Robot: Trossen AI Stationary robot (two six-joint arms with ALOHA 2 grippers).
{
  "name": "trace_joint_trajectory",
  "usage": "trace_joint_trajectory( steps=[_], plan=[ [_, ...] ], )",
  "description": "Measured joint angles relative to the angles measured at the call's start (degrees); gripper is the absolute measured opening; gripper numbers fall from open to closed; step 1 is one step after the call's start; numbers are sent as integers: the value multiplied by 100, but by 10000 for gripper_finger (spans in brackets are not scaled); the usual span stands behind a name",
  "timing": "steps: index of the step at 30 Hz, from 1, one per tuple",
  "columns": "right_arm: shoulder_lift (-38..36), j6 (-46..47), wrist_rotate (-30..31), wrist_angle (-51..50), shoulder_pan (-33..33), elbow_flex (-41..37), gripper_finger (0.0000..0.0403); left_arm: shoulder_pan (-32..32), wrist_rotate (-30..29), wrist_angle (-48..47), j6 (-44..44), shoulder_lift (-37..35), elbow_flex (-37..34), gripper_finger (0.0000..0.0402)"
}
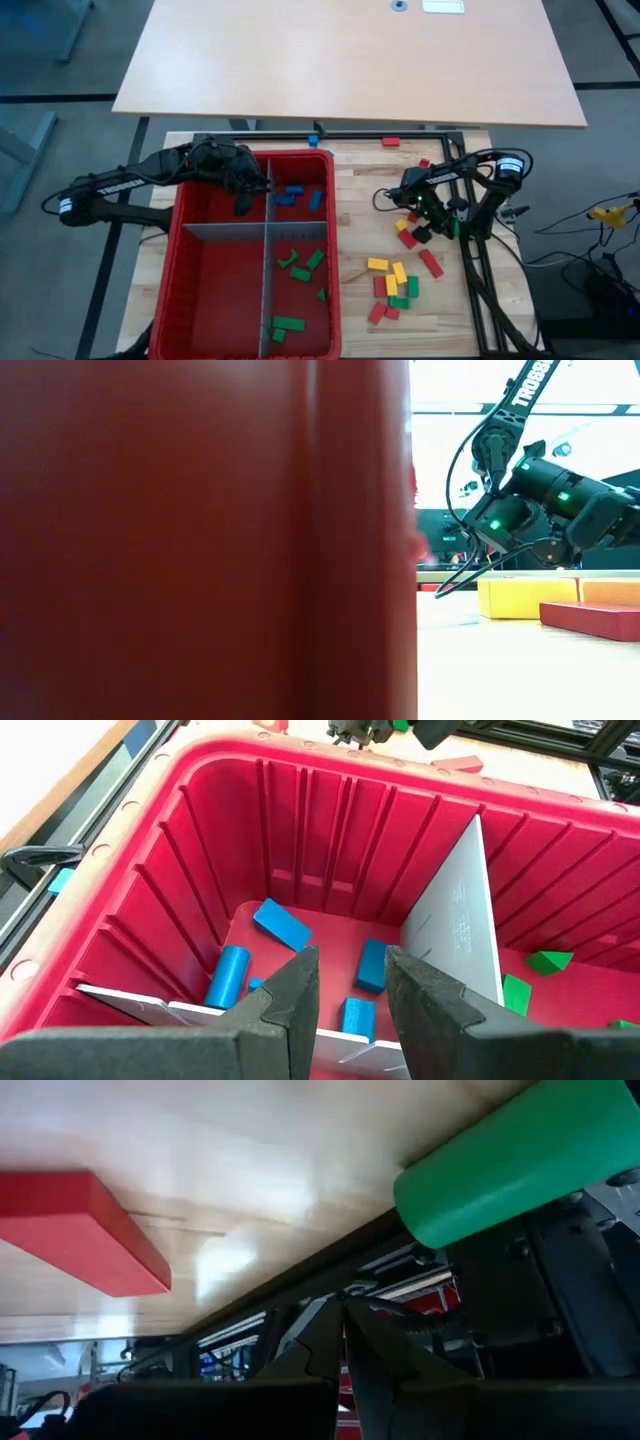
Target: Sort blocks
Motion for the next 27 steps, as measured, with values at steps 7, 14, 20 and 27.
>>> trace_joint_trajectory(
  steps=[7,14,20,27],
  plan=[
    [-64,302,-95,809,-7,-2,0,-2,0,-4,-11,-2,0,103],
    [-690,728,27,1434,10,-2,0,-2,0,-4,158,-1,0,103],
    [-1910,1774,487,1925,291,-39,0,-1,-1,1,345,-2,0,103],
    [-3472,3115,357,3264,656,-658,0,-2,0,-1,436,-2,-15,103]
  ],
)
